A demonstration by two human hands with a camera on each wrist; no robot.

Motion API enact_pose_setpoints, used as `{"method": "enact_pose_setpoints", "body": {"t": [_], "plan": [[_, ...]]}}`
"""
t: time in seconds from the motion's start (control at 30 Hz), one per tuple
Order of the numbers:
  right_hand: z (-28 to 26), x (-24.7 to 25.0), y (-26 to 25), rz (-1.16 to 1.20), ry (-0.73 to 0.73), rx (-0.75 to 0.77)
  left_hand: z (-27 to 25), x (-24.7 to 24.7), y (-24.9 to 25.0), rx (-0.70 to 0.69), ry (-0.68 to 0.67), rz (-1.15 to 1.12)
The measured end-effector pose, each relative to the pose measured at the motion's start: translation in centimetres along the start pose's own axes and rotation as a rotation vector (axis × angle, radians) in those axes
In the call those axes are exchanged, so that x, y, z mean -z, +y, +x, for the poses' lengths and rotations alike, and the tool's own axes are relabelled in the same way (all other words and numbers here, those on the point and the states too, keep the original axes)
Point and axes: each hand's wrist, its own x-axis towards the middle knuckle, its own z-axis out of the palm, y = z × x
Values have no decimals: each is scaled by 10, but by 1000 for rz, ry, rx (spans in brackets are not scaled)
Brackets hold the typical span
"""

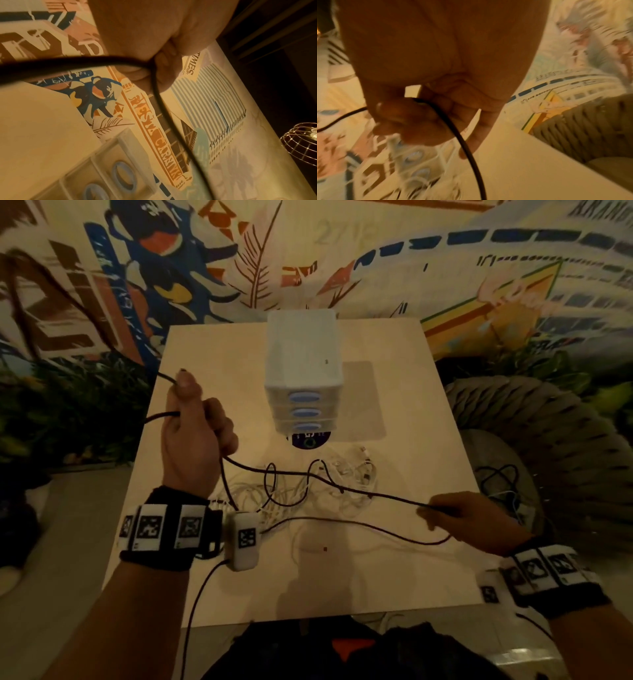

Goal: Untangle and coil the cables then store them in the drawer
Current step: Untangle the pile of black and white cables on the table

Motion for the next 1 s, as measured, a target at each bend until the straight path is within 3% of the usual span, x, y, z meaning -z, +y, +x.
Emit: {"method": "enact_pose_setpoints", "body": {"t": [0.17,0.23,0.33,0.43,0.53,0.57,0.63,0.7,0.8,0.9,1.0], "plan": [[-38,29,10,281,254,5,1,11,2,-3,70,16],[-44,32,13,351,248,-22,0,13,2,13,77,18],[-52,21,22,359,90,-87,-3,7,1,77,28,1],[-63,-11,39,363,-158,-201,-14,-7,-5,136,-79,70],[-69,-36,52,105,-419,-139,-33,-17,-11,98,-237,295],[-68,-35,50,74,-433,-124,-41,-19,-13,91,-285,345],[-58,-26,33,-15,-302,-46,-54,-25,-15,115,-347,342],[-44,-15,-3,-55,-154,124,-65,-34,-16,133,-415,308],[-23,-6,-81,54,-72,347,-78,-45,-17,128,-500,374],[3,-15,-150,198,62,535,-84,-48,-18,112,-497,355],[24,-31,-183,395,249,514,-80,-47,-17,127,-542,198]]}}
